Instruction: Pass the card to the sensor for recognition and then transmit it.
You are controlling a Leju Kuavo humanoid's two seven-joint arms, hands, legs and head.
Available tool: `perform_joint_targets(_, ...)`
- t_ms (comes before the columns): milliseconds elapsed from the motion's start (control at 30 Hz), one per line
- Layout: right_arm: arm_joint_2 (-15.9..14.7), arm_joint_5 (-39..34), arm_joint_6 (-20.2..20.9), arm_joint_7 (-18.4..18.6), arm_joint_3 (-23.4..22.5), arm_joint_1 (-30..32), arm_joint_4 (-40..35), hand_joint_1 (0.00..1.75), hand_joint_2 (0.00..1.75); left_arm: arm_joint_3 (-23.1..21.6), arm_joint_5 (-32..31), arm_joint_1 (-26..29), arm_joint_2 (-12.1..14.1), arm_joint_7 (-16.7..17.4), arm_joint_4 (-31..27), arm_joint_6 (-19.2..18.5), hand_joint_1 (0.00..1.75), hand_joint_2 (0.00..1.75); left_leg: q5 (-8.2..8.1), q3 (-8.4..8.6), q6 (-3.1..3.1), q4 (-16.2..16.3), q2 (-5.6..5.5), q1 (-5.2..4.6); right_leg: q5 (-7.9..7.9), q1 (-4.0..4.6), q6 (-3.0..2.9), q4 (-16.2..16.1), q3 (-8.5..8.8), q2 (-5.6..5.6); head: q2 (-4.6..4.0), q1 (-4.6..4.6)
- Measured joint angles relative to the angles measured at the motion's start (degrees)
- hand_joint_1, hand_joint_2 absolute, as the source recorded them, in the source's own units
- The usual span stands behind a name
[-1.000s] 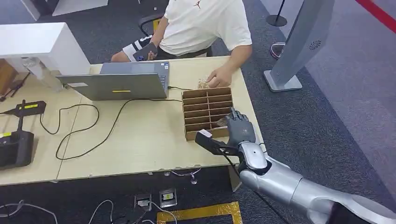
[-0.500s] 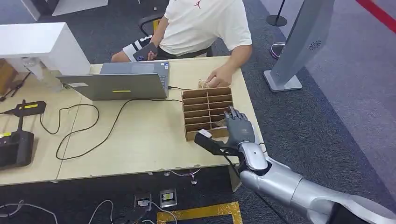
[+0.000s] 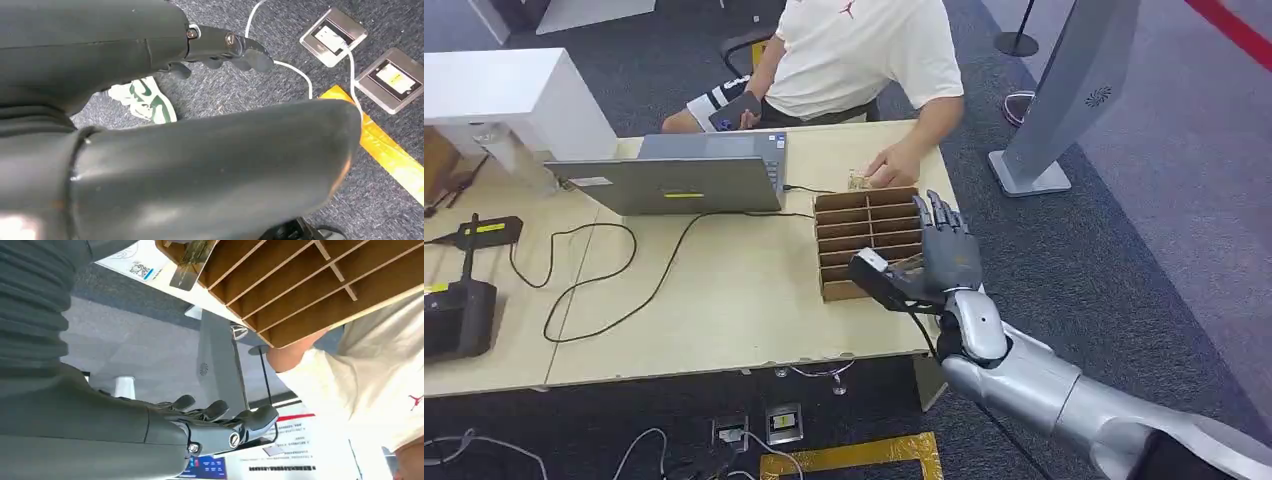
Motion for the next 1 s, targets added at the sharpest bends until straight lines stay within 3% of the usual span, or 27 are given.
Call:
perform_joint_targets(567, -0.31, -2.34, 11.17, 1.22, 0.44, 0.37, 0.24, 0.00, 1.75, -1.27, 0.00, -0.03, -0.20, 0.72, 0.00, 0.00, 0.00, 0.00, 0.00, -0.01, 0.00, 0.00, 0.00, 0.00, 0.00, 0.00, 0.00, 0.00, -0.01, 0.00, 0.00, 0.00)
perform_joint_targets(1000, -0.48, -2.10, 11.80, 1.84, 0.48, -1.04, 1.18, 0.00, 1.75, -1.44, 0.00, -0.15, -0.35, 1.14, 0.00, 0.00, 0.00, 0.00, 0.00, -0.02, 0.00, 0.00, 0.00, 0.00, 0.00, 0.00, 0.00, 0.00, 0.00, -0.01, 0.00, 0.02)
